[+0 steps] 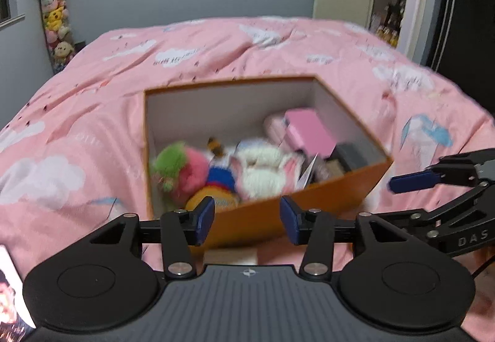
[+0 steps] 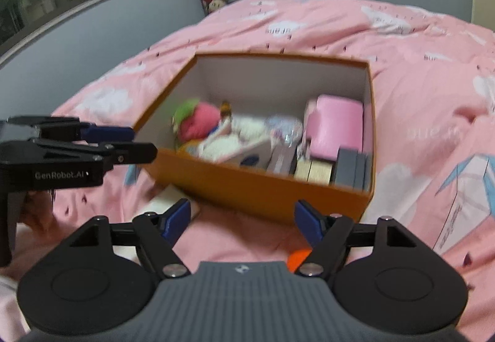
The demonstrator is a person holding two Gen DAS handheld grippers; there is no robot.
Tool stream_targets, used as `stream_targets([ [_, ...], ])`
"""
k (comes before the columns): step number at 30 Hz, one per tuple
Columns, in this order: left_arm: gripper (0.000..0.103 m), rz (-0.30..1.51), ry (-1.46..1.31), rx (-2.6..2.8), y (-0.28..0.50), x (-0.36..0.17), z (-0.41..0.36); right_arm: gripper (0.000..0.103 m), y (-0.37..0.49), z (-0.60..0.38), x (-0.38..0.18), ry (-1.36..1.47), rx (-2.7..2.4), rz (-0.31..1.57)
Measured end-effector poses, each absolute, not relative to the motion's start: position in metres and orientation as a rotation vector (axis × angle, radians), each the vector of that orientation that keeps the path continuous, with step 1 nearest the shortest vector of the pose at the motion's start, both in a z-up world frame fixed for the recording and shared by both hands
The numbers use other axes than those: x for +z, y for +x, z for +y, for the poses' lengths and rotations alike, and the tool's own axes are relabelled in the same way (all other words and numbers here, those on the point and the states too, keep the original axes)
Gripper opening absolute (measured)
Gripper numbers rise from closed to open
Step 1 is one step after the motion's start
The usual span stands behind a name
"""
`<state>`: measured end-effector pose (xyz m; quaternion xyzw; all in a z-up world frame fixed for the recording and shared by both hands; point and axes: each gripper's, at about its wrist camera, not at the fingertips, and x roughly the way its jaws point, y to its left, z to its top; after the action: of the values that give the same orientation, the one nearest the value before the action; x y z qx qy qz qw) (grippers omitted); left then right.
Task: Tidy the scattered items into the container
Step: 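Open both tools and move them back toward the white box and orange ball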
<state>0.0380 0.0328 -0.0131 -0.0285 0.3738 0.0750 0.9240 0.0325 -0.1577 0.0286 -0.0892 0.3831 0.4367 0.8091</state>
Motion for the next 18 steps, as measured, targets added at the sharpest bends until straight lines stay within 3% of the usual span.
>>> stream_targets([
  [18,0.060,1.030,-0.245,0.178,0.023,-0.075,0.059,0.077,0.048,-0.161,-0.030,-0.201,0.699,0.991],
])
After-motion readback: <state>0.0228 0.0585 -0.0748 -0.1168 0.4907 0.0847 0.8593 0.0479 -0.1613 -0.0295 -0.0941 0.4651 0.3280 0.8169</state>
